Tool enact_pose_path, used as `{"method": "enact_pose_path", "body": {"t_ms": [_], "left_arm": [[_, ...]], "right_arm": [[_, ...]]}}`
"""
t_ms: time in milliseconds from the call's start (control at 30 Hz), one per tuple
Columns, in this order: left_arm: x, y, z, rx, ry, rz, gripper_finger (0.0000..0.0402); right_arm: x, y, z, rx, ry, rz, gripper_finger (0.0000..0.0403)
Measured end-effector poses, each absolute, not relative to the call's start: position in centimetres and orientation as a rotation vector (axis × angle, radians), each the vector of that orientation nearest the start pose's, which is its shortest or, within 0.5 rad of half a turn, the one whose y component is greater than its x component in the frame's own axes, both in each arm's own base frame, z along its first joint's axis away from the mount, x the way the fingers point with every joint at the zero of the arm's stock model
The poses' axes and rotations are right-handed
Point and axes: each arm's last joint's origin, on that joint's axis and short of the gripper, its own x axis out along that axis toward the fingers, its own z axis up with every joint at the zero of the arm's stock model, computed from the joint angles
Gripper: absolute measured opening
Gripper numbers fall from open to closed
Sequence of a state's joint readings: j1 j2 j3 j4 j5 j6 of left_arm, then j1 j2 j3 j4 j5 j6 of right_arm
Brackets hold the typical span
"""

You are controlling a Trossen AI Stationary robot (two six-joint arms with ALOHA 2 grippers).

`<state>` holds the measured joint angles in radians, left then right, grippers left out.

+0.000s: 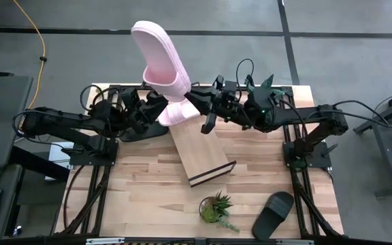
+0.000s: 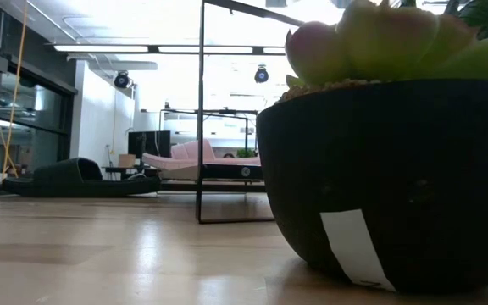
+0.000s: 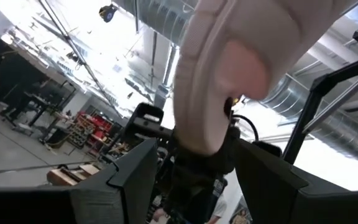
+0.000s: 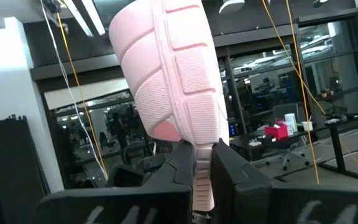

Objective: Pick and place slides into the shelf
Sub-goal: Put the pink slides on the shelf

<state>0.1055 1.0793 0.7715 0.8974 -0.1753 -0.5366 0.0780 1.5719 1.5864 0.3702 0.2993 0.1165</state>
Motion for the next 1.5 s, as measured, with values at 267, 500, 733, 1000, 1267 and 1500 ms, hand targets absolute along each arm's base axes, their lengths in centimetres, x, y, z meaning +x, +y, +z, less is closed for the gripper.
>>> {"method": "enact_pose_path", "body": {"t_ms": [267,500,733,1000,1267,1500], "left_arm": [[22.4,2.9,37.5,-0.525,-0.675,0.105,0.0200],[22.4,2.9,37.4,-0.524,-0.670,0.106,0.0200],[22.4,2.9,37.4,-0.523,-0.669,0.107,0.0200],[22.4,2.9,37.4,-0.521,-0.667,0.101,0.0168],[22.4,2.9,37.4,-0.521,-0.668,0.100,0.0083],[22.4,2.9,37.5,-0.521,-0.670,0.099,0.0029]], "right_arm": [[35.3,1.9,46.6,0.201,-0.385,-0.191,0.0000],[35.4,2.0,46.5,0.214,-0.387,-0.171,0.0000],[37.0,2.2,45.3,0.244,-0.392,-0.138,0.0000],[37.1,2.2,45.4,0.245,-0.432,-0.141,0.0000],[37.2,2.1,45.3,0.243,-0.422,-0.149,0.0000],[37.2,2.1,45.3,0.246,-0.424,-0.163,0.0006]]}}
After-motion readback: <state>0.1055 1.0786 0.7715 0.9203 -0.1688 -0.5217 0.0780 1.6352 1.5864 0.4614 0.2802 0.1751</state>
